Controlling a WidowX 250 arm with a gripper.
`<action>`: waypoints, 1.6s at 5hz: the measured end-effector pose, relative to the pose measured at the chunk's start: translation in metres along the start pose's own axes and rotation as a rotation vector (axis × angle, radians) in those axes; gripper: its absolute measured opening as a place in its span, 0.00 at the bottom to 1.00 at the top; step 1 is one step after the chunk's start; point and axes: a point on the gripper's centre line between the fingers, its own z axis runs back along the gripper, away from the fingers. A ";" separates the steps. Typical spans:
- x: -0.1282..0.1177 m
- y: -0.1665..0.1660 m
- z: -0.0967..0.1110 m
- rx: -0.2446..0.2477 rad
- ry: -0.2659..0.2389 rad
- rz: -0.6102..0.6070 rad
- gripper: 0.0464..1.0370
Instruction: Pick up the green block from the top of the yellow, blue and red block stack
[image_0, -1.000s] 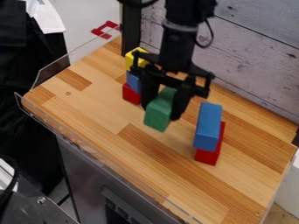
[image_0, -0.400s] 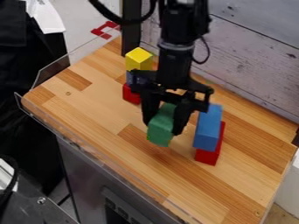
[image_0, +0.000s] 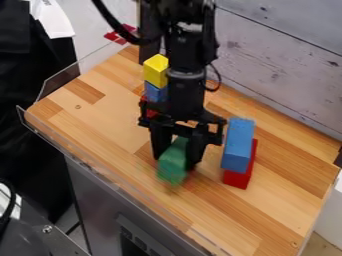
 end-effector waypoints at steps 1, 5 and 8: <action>0.003 0.002 -0.003 -0.028 0.069 0.003 0.52; -0.004 0.007 0.013 -0.003 -0.104 0.078 0.96; 0.006 0.019 0.105 0.174 -0.264 -0.003 0.96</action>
